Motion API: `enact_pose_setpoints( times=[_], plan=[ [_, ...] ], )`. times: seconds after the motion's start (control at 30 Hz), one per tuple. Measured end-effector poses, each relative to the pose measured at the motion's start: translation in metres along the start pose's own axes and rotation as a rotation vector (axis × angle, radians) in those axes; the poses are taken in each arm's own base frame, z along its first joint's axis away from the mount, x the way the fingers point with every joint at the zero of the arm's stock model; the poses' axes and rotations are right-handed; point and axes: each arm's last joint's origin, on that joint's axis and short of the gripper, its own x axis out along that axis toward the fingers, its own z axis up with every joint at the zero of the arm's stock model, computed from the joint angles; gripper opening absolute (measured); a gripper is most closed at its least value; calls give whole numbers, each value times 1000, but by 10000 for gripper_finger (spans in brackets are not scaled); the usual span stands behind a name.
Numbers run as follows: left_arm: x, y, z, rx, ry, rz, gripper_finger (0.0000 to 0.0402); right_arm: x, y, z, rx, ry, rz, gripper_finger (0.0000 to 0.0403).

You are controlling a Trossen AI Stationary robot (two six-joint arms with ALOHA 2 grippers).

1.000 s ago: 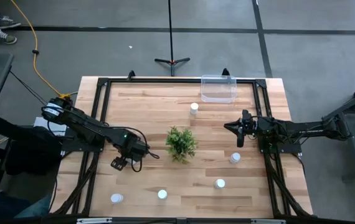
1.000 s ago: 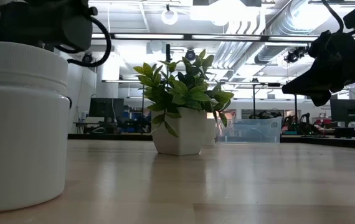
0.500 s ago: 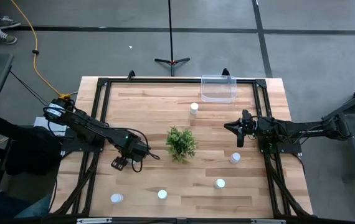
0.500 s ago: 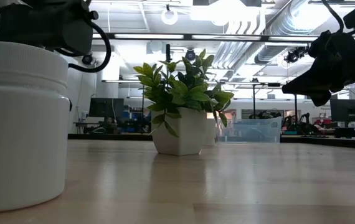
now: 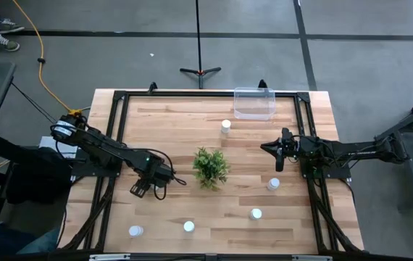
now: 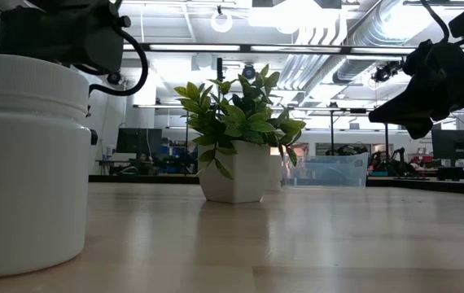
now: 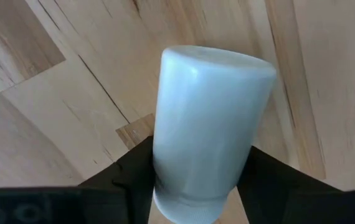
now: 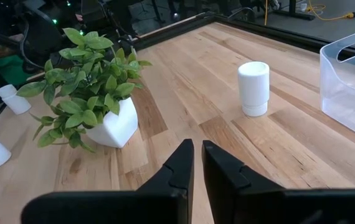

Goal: Pick and place pill bottles into a basket
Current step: Put the white pill bottle into the transparent bin

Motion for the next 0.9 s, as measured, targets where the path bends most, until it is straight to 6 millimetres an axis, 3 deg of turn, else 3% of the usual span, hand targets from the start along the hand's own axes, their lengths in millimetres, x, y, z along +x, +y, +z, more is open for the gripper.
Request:
enact_pose_setpoints(
  times=[0.57, 0.9],
  plan=[
    [-7, -2, -2, -57, 19, -31, 214, 0, 0, 0, 0, -1, 1, 17],
    [-37, -2, -17, -181, -98, -21, 213, 0, 0, 1, 3, -11, 4, 18]
  ],
)
